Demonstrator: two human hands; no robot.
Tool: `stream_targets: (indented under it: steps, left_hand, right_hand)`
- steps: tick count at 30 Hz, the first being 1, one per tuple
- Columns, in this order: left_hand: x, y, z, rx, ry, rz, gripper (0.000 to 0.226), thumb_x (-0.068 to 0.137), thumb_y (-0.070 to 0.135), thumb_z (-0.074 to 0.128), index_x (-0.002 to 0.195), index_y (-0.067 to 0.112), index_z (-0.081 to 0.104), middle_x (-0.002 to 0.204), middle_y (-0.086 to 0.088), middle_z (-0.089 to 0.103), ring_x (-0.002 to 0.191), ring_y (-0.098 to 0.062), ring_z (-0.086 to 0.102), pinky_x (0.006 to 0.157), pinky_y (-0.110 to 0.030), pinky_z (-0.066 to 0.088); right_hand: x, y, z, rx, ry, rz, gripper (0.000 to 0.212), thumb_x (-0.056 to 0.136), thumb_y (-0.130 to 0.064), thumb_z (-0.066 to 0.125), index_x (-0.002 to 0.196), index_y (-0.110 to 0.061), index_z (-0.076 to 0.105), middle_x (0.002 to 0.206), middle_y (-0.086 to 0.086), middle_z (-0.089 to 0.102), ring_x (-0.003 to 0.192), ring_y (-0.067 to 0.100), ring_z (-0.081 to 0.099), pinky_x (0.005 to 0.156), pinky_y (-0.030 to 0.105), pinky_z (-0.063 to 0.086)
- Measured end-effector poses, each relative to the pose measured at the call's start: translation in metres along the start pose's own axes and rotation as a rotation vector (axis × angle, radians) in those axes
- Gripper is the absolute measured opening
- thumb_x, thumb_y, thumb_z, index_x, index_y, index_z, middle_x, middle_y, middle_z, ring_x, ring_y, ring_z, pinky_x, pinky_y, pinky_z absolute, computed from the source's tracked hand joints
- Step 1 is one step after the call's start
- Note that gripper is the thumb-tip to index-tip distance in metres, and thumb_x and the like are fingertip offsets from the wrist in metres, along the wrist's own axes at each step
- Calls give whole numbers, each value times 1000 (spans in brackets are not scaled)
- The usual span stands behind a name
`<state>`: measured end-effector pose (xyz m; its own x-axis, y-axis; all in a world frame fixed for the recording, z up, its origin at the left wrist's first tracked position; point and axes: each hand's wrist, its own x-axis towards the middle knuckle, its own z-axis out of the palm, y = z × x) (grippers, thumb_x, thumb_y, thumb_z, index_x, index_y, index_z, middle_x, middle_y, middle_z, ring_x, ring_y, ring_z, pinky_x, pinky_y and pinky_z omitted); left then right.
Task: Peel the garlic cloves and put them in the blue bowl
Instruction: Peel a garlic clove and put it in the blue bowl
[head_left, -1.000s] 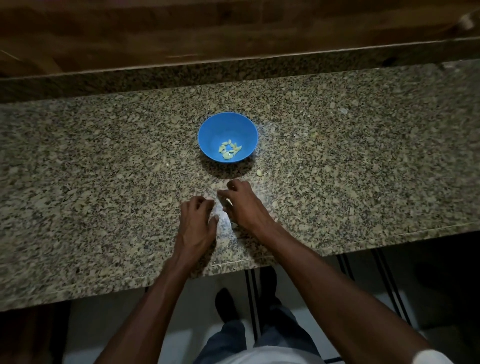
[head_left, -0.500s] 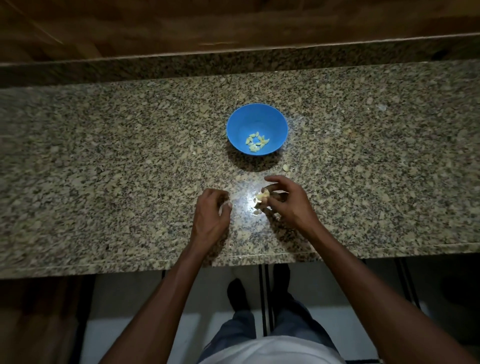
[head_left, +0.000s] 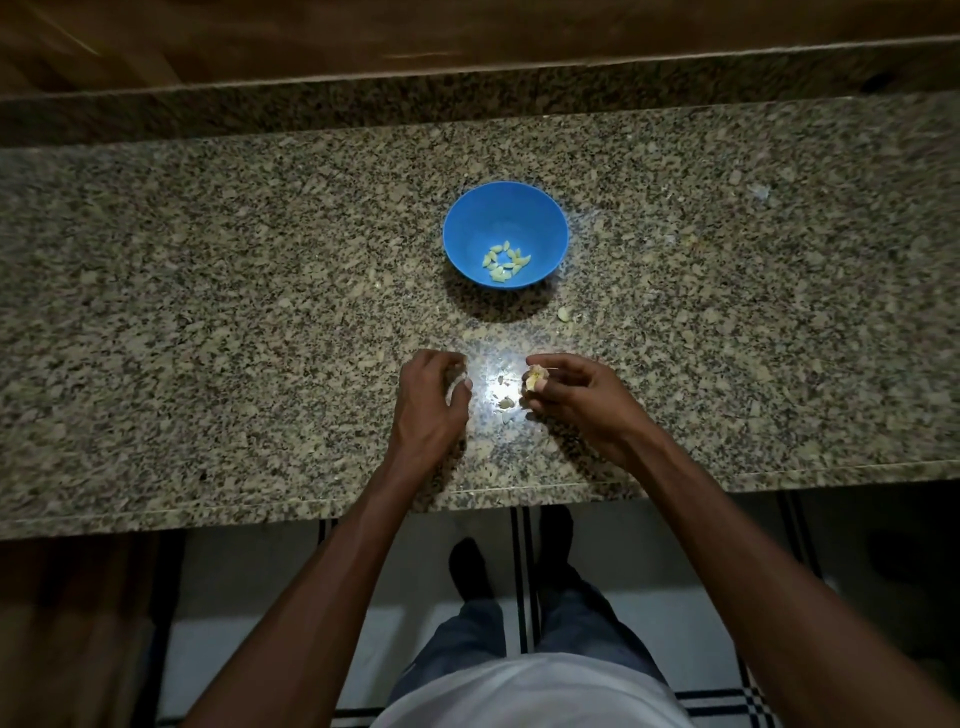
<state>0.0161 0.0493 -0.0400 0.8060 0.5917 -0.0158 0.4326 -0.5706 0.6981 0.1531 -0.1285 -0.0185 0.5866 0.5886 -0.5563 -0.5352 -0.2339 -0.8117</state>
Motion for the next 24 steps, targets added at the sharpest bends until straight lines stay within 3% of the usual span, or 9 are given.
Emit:
stream_targets:
  steps: [3,6,8,11,14,16,20,24]
  left_hand:
    - [2,1,1,2,-7,11,30,97,14,65,125,8,67,118,-4,58,114,-19,51,84,-2,31]
    - [-3,-2,4,21,-12,23,28,98,17,67,124,8,67,117,-4,58,116,-21,50,90,-19,33]
    - [-6,-5,5,26,-10,17,28,98,19,68,123,8,68,116,-3,58,115,-19,49,91,-23,34]
    - [-7,-6,4,27,-8,4,29,97,19,69,123,9,68,117,-3,58,115,-19,50,93,-27,38]
    - [-6,-5,2,65,18,-16,30,97,18,66,126,10,65,119,-1,55,118,-18,46,94,-26,36]
    - [-4,-3,1,95,30,-21,32,97,12,61,130,10,63,125,-4,53,121,-20,43,97,-28,39]
    - [1,1,0,146,-37,12,37,96,3,56,133,6,61,133,-8,52,124,-25,40,100,-36,43]
    - [-2,-5,0,179,-82,99,28,97,6,61,125,5,67,124,-8,55,117,-27,43,93,-41,47]
  right_hand:
    - [-4,1,-3,71,-21,31,30,98,7,64,124,-5,73,113,23,76,107,40,75,88,44,65]
    - [-2,-3,0,-20,7,-6,29,96,6,67,119,-9,76,113,22,76,107,42,74,89,45,65]
    - [2,-8,3,-124,28,-48,29,96,7,68,119,-9,77,115,23,75,101,40,76,88,47,65]
    - [14,-15,11,-346,46,-150,26,96,-2,71,119,-12,76,110,13,77,89,26,79,83,47,66]
    - [27,-25,25,-601,55,-280,22,95,-11,73,117,-14,77,103,4,79,81,11,78,70,32,63]
    - [36,-28,35,-741,63,-368,27,96,-7,71,122,-10,76,111,7,79,88,10,76,77,29,62]
    - [40,-26,39,-919,47,-488,38,97,3,61,131,-8,72,123,16,70,99,24,72,82,29,58]
    - [25,-18,16,-886,226,-473,34,101,3,56,132,-2,68,121,14,69,103,24,68,89,37,60]
